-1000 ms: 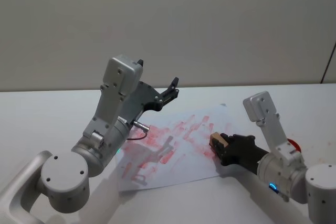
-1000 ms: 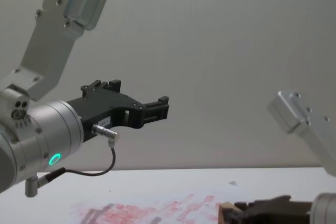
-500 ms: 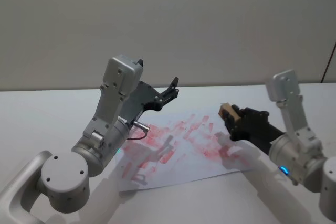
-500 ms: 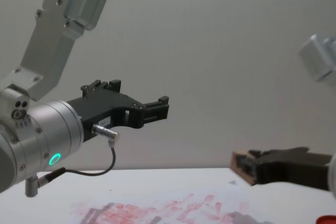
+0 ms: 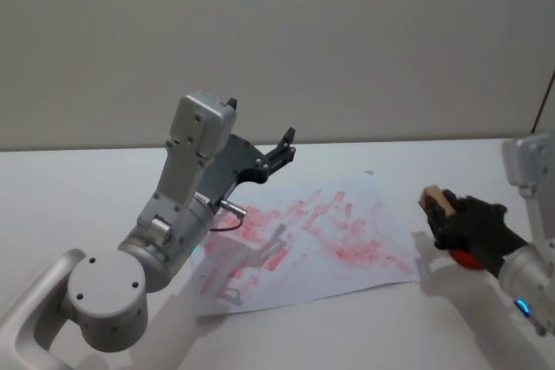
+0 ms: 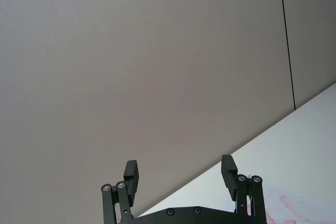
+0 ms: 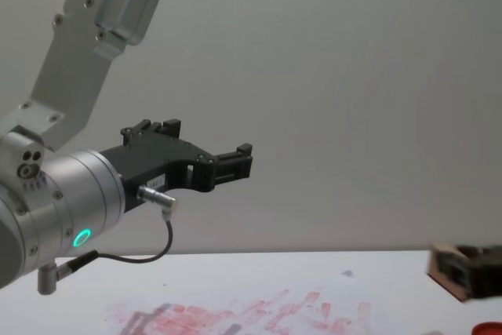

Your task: Use the one hand to pick up the stamp and affix it onto the A4 paper.

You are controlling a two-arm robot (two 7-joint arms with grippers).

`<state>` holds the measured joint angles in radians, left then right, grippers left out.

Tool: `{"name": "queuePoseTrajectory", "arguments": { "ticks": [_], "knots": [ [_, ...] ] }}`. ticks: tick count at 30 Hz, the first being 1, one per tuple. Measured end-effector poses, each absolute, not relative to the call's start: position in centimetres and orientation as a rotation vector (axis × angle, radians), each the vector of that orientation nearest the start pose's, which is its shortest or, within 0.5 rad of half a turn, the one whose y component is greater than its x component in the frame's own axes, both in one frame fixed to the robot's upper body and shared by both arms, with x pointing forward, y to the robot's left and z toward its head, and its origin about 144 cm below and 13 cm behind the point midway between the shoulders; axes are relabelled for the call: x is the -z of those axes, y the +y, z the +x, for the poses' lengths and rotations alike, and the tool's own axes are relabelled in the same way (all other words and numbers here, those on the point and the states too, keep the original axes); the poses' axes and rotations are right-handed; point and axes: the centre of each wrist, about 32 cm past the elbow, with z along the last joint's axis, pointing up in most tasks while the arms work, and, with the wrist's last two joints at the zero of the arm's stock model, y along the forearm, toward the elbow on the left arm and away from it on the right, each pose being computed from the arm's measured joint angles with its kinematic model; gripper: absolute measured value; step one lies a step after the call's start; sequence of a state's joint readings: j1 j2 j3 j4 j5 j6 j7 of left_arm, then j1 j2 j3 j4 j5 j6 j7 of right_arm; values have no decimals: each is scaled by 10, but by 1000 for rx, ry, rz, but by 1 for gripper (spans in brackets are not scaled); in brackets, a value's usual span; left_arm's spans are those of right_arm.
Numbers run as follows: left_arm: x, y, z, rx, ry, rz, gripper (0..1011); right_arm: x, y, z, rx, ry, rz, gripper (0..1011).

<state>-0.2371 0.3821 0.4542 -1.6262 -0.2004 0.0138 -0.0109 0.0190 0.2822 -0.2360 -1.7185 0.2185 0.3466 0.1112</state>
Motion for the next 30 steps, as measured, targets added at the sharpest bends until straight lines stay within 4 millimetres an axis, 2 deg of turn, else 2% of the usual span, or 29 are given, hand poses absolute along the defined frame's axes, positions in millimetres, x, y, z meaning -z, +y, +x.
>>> {"name": "queuePoseTrajectory", "arguments": {
  "ticks": [9,30],
  "knots": [
    [-1204,198,492,-1124,-268,61,1001,-1175,-240,439,1261,144,-289,216],
    [-1204,198,492,-1124,-268,61,1001,-1176,-256,438,1320,152,-351,216]
  ]
}}
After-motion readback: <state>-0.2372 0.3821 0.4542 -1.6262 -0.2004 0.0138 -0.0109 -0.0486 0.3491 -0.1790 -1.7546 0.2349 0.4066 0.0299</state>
